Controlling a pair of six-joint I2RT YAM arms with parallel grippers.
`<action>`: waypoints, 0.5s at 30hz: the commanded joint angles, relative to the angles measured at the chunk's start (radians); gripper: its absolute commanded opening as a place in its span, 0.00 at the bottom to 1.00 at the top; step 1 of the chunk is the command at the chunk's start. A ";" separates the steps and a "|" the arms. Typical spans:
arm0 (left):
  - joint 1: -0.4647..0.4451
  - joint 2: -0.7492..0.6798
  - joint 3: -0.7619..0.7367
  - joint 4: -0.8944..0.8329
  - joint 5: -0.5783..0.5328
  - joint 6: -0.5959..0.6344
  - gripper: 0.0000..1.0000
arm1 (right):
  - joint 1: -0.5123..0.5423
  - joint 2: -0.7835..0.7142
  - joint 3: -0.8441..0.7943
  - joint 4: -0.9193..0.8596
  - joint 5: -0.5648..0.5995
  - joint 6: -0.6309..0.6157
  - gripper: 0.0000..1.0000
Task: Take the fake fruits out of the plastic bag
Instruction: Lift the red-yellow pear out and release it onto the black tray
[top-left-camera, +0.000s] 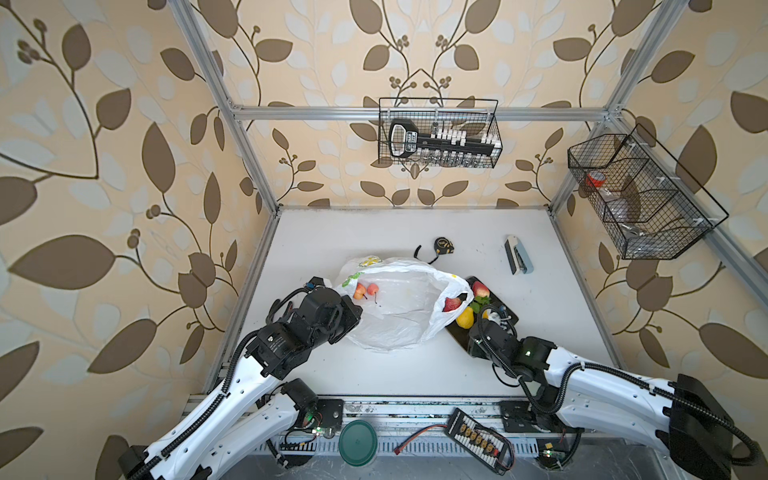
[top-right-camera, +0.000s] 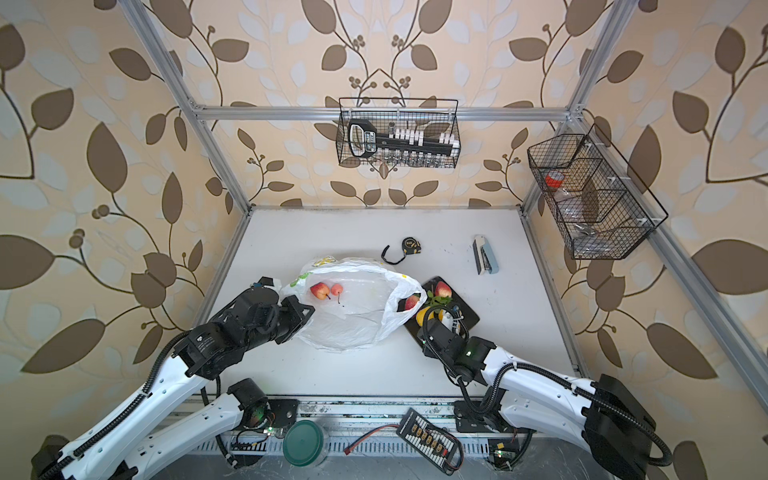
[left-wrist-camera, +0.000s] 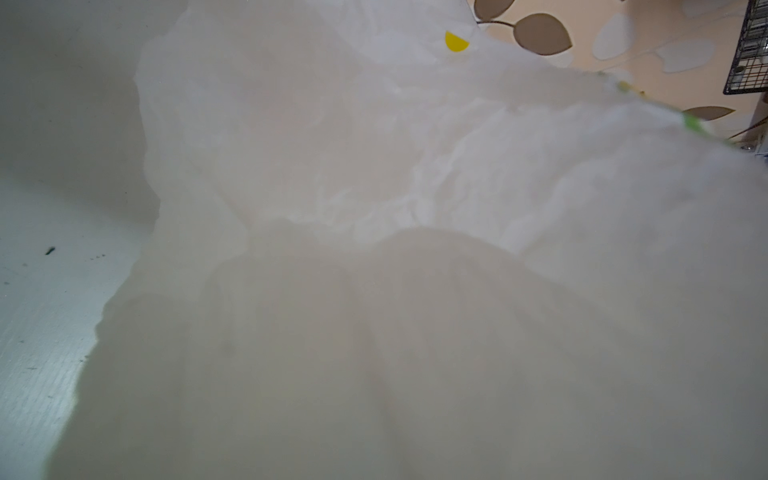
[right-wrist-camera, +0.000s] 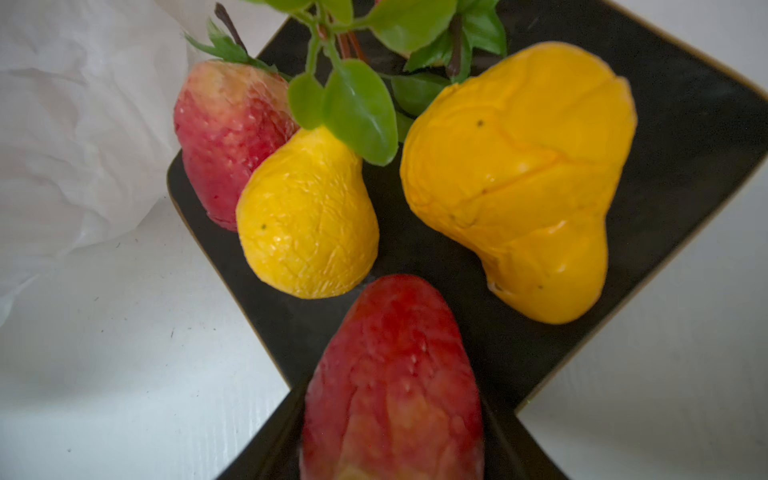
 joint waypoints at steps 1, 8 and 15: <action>0.008 -0.007 -0.005 0.027 -0.004 -0.007 0.00 | -0.010 0.008 -0.008 0.016 -0.021 -0.018 0.62; 0.008 -0.010 -0.003 0.030 -0.003 -0.004 0.00 | -0.010 -0.080 0.079 -0.123 0.030 -0.008 0.73; 0.008 -0.012 -0.005 0.033 -0.002 -0.006 0.00 | -0.010 -0.297 0.325 -0.221 0.197 -0.187 0.70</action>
